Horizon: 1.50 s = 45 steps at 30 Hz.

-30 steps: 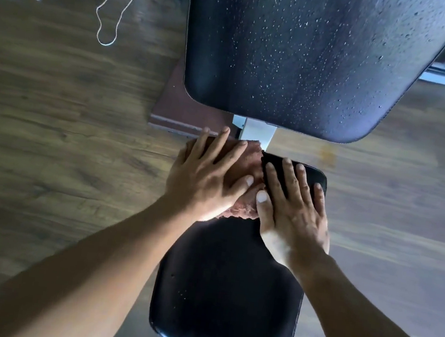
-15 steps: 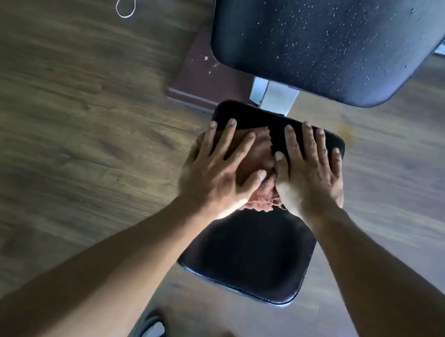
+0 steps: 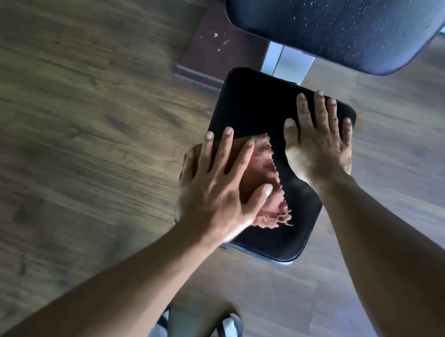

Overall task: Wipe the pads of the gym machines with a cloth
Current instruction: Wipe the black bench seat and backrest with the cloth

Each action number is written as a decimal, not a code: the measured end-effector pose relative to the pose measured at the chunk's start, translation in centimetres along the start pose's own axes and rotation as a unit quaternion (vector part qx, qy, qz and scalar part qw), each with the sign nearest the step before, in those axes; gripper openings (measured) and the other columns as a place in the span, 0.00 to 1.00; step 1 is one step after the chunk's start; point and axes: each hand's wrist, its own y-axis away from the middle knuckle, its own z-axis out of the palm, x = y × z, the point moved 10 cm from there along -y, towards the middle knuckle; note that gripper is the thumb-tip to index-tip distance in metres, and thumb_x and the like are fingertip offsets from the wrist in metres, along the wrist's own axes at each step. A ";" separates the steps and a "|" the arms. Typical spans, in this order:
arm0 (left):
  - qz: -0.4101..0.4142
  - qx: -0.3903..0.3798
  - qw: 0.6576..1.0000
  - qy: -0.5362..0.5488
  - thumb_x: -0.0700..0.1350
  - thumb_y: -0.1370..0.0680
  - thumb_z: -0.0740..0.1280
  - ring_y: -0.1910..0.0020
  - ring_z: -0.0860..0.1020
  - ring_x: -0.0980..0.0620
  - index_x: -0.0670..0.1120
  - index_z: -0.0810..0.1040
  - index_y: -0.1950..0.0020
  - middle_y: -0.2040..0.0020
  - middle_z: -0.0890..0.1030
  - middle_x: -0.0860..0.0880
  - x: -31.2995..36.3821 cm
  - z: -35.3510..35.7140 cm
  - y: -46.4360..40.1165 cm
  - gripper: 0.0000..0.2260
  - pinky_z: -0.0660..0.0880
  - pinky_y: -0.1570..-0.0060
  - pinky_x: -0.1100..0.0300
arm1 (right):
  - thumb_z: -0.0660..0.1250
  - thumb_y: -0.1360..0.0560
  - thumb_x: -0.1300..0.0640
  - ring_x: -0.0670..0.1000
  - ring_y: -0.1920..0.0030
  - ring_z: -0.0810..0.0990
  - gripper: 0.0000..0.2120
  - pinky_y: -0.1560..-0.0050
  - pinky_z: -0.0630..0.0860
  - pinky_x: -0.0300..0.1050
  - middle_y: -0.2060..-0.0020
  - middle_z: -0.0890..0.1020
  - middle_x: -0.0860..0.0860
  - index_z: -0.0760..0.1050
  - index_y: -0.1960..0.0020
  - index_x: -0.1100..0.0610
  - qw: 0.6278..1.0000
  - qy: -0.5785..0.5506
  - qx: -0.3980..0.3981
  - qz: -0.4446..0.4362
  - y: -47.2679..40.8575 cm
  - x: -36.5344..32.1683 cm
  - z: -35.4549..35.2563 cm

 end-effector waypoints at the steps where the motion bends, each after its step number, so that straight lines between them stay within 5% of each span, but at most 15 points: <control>1: -0.002 -0.010 1.000 -0.011 0.71 0.24 0.51 0.20 0.51 0.41 0.56 0.56 0.20 0.18 0.51 0.46 0.5 0.2 1.6 0.35 0.53 0.25 0.39 | 0.42 0.17 0.41 0.50 0.20 0.39 0.28 0.22 0.37 0.55 0.19 0.42 0.48 0.43 0.19 0.45 1.000 -0.002 -0.002 -0.001 0.0 0.0 0.0; 6: 0.010 -0.020 1.000 -0.015 0.72 0.24 0.52 0.20 0.54 0.42 0.57 0.58 0.20 0.19 0.53 0.47 2.0 0.3 3.9 0.35 0.51 0.26 0.40 | 0.45 0.17 0.42 0.50 0.19 0.41 0.27 0.22 0.38 0.55 0.19 0.45 0.47 0.47 0.19 0.44 1.000 -0.025 0.008 -0.010 0.1 0.0 -0.3; 12: 0.099 -0.069 0.993 0.014 0.70 0.23 0.50 0.20 0.44 0.44 0.57 0.50 0.20 0.18 0.44 0.49 7.6 0.8 -4.8 0.35 0.43 0.24 0.40 | 0.44 0.17 0.42 0.52 0.20 0.55 0.26 0.22 0.47 0.59 0.21 0.61 0.50 0.64 0.23 0.47 0.974 -0.228 0.015 -0.001 -0.9 0.5 -2.6; 14: 0.139 -0.118 0.980 0.074 0.66 0.21 0.54 0.20 0.42 0.46 0.56 0.47 0.19 0.18 0.43 0.51 10.1 1.5 -8.2 0.33 0.42 0.24 0.40 | 0.41 0.19 0.43 0.54 0.24 0.62 0.30 0.24 0.55 0.56 0.25 0.69 0.52 0.68 0.25 0.51 0.951 -0.297 0.075 0.043 -0.1 1.2 -4.5; 16: 0.132 -0.111 0.958 0.231 0.55 0.19 0.61 0.20 0.48 0.47 0.54 0.55 0.20 0.18 0.49 0.50 10.2 0.2 -10.1 0.29 0.45 0.23 0.47 | 0.41 0.20 0.43 0.56 0.26 0.65 0.30 0.26 0.59 0.57 0.27 0.72 0.53 0.70 0.28 0.53 0.929 -0.318 0.162 0.095 1.9 2.0 -6.1; 18: 0.075 0.015 0.929 0.363 0.38 0.20 0.63 0.23 0.61 0.45 0.45 0.70 0.26 0.22 0.63 0.43 5.9 -2.6 -10.3 0.21 0.54 0.25 0.58 | 0.39 0.22 0.40 0.55 0.23 0.61 0.34 0.24 0.55 0.58 0.25 0.68 0.52 0.69 0.26 0.51 0.935 -0.289 0.189 0.079 4.1 0.5 -6.5; 20: 0.049 0.132 0.935 0.327 0.36 0.21 0.60 0.28 0.70 0.43 0.39 0.74 0.31 0.27 0.72 0.41 0.9 -3.8 -9.0 0.18 0.63 0.28 0.61 | 0.38 0.22 0.38 0.53 0.20 0.51 0.34 0.21 0.46 0.56 0.20 0.59 0.50 0.61 0.22 0.47 0.970 -0.213 0.115 0.038 5.1 -1.7 -4.0; 24: 0.116 0.089 0.982 0.123 0.49 0.18 0.52 0.25 0.66 0.42 0.40 0.70 0.26 0.25 0.68 0.42 -0.6 -0.9 -7.7 0.23 0.67 0.29 0.44 | 0.34 0.22 0.33 0.52 0.20 0.38 0.33 0.23 0.36 0.60 0.19 0.41 0.47 0.43 0.19 0.41 1.000 -0.025 0.004 0.001 6.5 -2.9 1.0; 28: 0.119 0.098 0.981 0.120 0.47 0.17 0.53 0.24 0.64 0.44 0.41 0.68 0.25 0.24 0.67 0.43 -0.5 -0.7 -7.7 0.22 0.66 0.28 0.45 | 0.37 0.21 0.33 0.54 0.20 0.39 0.30 0.24 0.35 0.62 0.19 0.42 0.48 0.42 0.20 0.39 1.000 -0.025 -0.004 -0.005 9.1 -2.9 1.5; 31: 0.109 0.097 0.983 0.107 0.45 0.18 0.53 0.23 0.62 0.45 0.42 0.67 0.24 0.23 0.66 0.44 -1.0 -0.5 -7.6 0.22 0.66 0.28 0.45 | 0.41 0.21 0.31 0.56 0.19 0.45 0.30 0.23 0.44 0.67 0.19 0.48 0.49 0.48 0.21 0.37 1.000 -0.014 -0.008 -0.014 9.6 -2.7 1.3; 36: 0.095 0.100 0.987 0.080 0.47 0.18 0.52 0.23 0.62 0.47 0.42 0.66 0.23 0.23 0.65 0.44 -0.7 -0.7 -7.5 0.24 0.60 0.26 0.51 | 0.38 0.22 0.31 0.54 0.22 0.31 0.30 0.25 0.32 0.65 0.21 0.32 0.45 0.33 0.23 0.34 0.999 -0.012 -0.037 0.016 2.9 -1.8 0.5; 45: 0.075 0.120 0.987 0.070 0.44 0.22 0.52 0.25 0.66 0.45 0.38 0.67 0.24 0.25 0.68 0.41 -0.9 -1.6 -7.3 0.26 0.60 0.27 0.53 | 0.42 0.20 0.33 0.53 0.22 0.30 0.29 0.25 0.32 0.64 0.22 0.31 0.44 0.34 0.23 0.34 0.998 -0.003 -0.045 -0.036 1.5 -3.9 0.5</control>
